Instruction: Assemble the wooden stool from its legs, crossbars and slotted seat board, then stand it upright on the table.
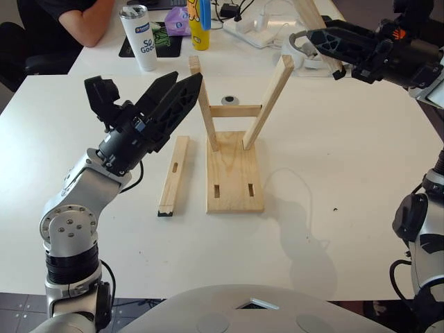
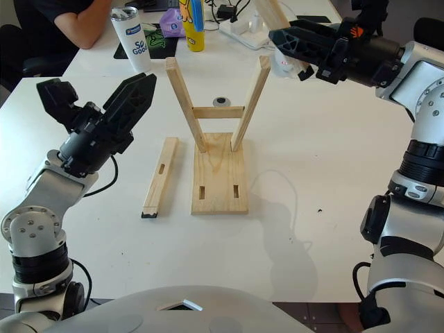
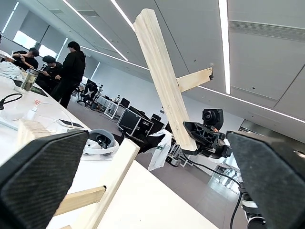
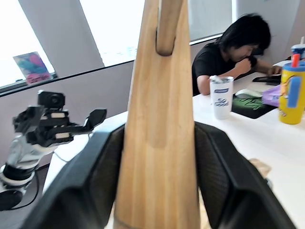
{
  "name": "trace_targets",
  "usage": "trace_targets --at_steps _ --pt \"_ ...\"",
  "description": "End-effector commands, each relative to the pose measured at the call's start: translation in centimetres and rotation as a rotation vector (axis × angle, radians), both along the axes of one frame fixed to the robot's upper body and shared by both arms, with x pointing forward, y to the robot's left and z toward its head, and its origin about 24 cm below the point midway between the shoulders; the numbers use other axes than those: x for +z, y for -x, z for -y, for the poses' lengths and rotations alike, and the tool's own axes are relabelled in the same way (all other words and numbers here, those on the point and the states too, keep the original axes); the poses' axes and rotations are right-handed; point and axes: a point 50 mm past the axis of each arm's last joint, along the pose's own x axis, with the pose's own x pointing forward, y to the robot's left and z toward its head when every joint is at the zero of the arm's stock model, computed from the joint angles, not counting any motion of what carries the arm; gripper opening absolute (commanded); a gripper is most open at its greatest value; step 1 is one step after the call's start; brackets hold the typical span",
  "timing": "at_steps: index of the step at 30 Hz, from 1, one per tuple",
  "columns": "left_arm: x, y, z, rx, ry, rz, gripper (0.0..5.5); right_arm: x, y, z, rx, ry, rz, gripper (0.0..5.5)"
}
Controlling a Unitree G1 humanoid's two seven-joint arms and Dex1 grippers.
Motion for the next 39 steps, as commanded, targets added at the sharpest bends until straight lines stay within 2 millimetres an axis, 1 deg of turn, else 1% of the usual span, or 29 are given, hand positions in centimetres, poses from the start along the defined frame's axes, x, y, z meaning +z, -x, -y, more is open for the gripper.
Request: trace_targets --at_steps 1,3,6,9,12,18,24,29,36,37,39 --pt "0.2 -0.3 0.7 -0.057 0.004 -0.019 5.4 0.3 1.2 -0.5 0.129 0.042 -0.021 2.1" --pt "0.5 -0.4 1.0 -0.076 0.009 -0.02 5.4 -0.3 1.7 -0.5 0.176 0.061 -0.055 2.1" --pt "1.1 -0.6 0.7 -0.076 0.02 -0.012 5.4 -0.8 2.3 -0.7 0.252 0.104 -0.093 2.1" --pt "1.6 -0.5 0.4 -0.083 0.058 -0.004 5.4 -1.3 2.4 -0.6 0.294 0.153 -0.116 2.1" --pt "1.7 -0.1 0.5 -0.132 0.087 -0.008 5.4 -1.5 2.2 -0.5 0.313 0.171 -0.122 2.1" --pt "1.4 -0.2 0.2 -0.135 0.08 -0.025 5.4 -1.3 2.4 -0.8 0.378 0.168 -0.124 2.1" --pt "0.6 -0.6 0.0 -0.146 0.07 -0.053 5.4 -1.8 2.9 -1.3 0.419 0.16 -0.139 2.1" --pt "0.6 -0.7 0.1 -0.176 0.067 -0.047 5.4 -2.3 3.3 -1.7 0.454 0.175 -0.146 2.1" --pt "0.5 -0.5 0.2 -0.199 0.059 -0.045 5.4 -2.9 3.5 -1.7 0.471 0.192 -0.164 2.1" --pt "0.4 -0.5 0.2 -0.198 0.058 -0.048 5.16 -2.9 3.5 -1.7 0.471 0.194 -0.165 2.1" --pt "0.3 -0.4 0.2 -0.2 0.056 -0.053 4.93 -3.0 3.5 -1.7 0.474 0.196 -0.166 2.1"
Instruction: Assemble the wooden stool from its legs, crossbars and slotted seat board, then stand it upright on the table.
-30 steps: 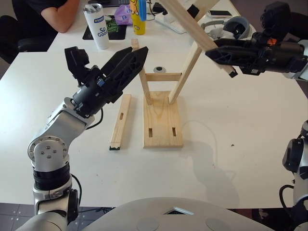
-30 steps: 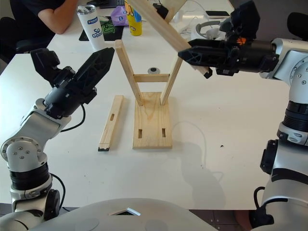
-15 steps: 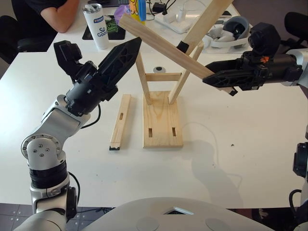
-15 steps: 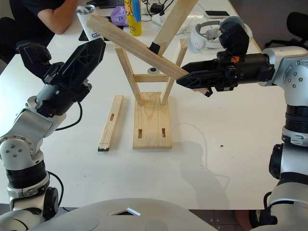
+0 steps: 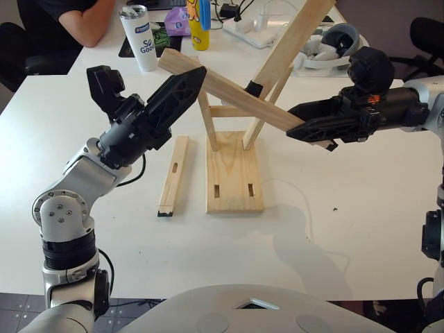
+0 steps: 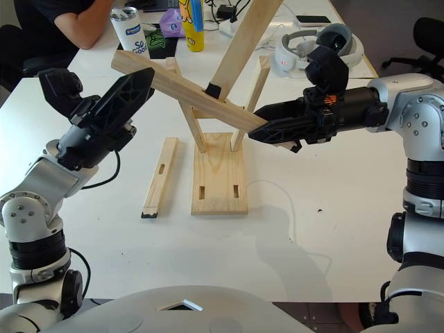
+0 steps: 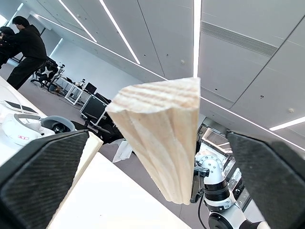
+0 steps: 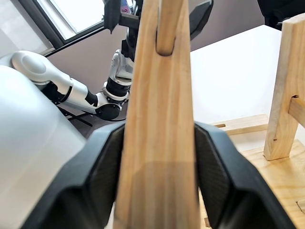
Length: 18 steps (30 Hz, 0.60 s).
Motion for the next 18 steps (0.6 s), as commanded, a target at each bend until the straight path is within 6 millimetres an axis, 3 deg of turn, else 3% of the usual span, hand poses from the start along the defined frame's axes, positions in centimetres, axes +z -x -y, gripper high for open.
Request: trace_targets --at_steps 1,16,18 --pt "-0.25 0.15 -0.02 -0.006 -0.025 -0.006 4.75 0.07 0.28 0.05 0.018 0.011 0.007 2.1" --pt "-0.22 0.9 0.6 -0.059 -0.036 -0.011 2.3 0.24 -0.21 0.07 0.041 0.013 0.003 2.1" --pt "-0.17 0.97 0.61 -0.061 -0.038 -0.009 2.18 0.17 -0.42 0.22 0.038 0.019 0.005 2.1"
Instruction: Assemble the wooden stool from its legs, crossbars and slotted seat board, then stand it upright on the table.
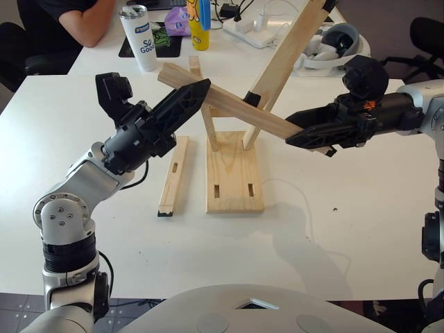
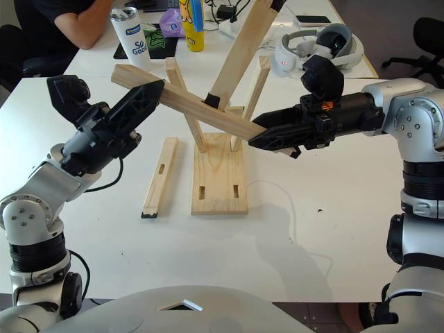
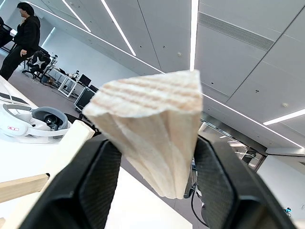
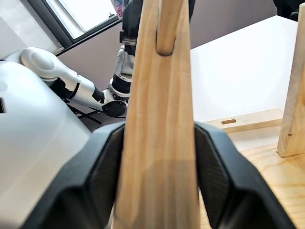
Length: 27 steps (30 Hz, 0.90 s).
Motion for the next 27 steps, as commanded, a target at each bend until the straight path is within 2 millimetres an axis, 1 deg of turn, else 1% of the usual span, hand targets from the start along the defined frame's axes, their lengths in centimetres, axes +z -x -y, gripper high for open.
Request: trace_targets --at_steps 1,8,9,14,15,19,22,24,26,27 --pt "0.0 0.3 0.1 -0.008 -0.029 0.002 2.17 0.8 -0.4 0.3 -0.006 0.018 0.041 2.1" --pt "0.3 0.3 0.0 -0.009 -0.029 0.016 2.14 0.4 -1.1 0.7 0.019 0.062 0.045 2.1" --pt "0.4 0.3 0.0 -0.008 -0.029 0.02 2.14 0.3 -1.2 0.8 0.01 0.068 0.049 2.46" --pt "0.5 0.1 -0.3 0.011 -0.027 0.032 2.09 -0.4 -1.5 1.4 -0.014 0.107 0.078 3.29" --pt "0.4 0.1 -0.3 0.014 -0.028 0.032 2.09 -0.6 -1.6 1.7 -0.02 0.119 0.083 3.31" --pt "0.4 0.0 -0.8 0.034 -0.036 0.039 2.09 -1.8 -1.6 3.8 -0.107 0.202 0.123 3.31" --pt "0.3 0.0 -1.3 0.053 -0.06 0.039 2.09 -1.8 -1.7 5.6 -0.191 0.197 0.128 3.31" --pt "0.2 0.1 -1.6 0.061 -0.082 0.043 2.07 -2.0 -1.5 6.5 -0.219 0.223 0.136 3.31" --pt "0.5 0.1 -1.9 0.068 -0.119 0.057 2.07 -3.3 -0.8 7.4 -0.212 0.349 0.167 3.31" --pt "0.6 0.2 -2.2 0.076 -0.141 0.064 2.06 -4.3 -0.3 7.6 -0.209 0.409 0.174 3.31"
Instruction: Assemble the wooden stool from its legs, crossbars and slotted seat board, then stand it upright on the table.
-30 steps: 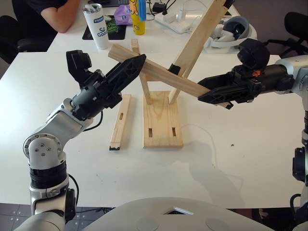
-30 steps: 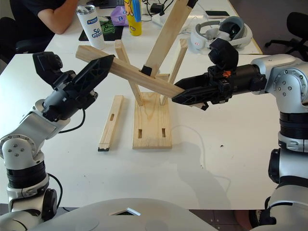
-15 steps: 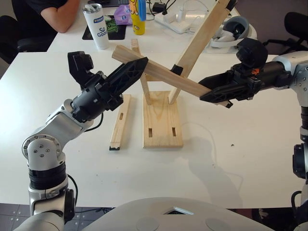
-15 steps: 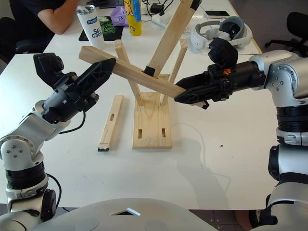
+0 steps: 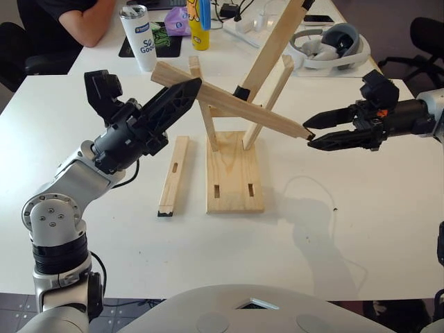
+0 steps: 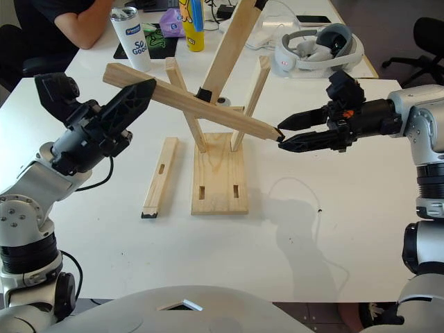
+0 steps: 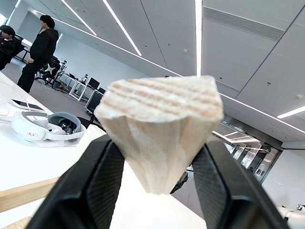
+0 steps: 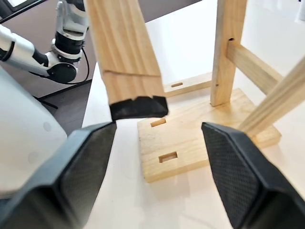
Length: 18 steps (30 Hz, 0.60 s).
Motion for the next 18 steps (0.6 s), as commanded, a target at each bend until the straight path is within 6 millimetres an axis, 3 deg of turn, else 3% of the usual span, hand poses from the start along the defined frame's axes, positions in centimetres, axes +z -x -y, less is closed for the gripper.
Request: trace_targets --at_steps 1,6,8,14,18 --pt "0.6 0.2 -1.2 0.03 -0.083 0.035 2.06 -3.0 1.8 1.7 -0.009 0.239 0.02 3.31" --pt "1.1 0.9 -3.4 0.079 -0.147 0.04 2.05 -7.1 4.9 0.3 -0.016 0.235 0.03 3.31" --pt "1.0 1.2 -3.9 0.092 -0.173 0.034 2.05 -8.5 5.7 -1.3 -0.061 0.182 0.077 3.02" --pt "0.9 1.4 -4.2 0.127 -0.199 0.048 2.05 -11.4 7.0 -6.3 -0.183 0.081 0.432 2.07" --pt "0.6 1.2 -4.0 0.128 -0.219 0.046 2.05 -13.2 8.4 -8.0 -0.146 0.07 0.458 1.45"
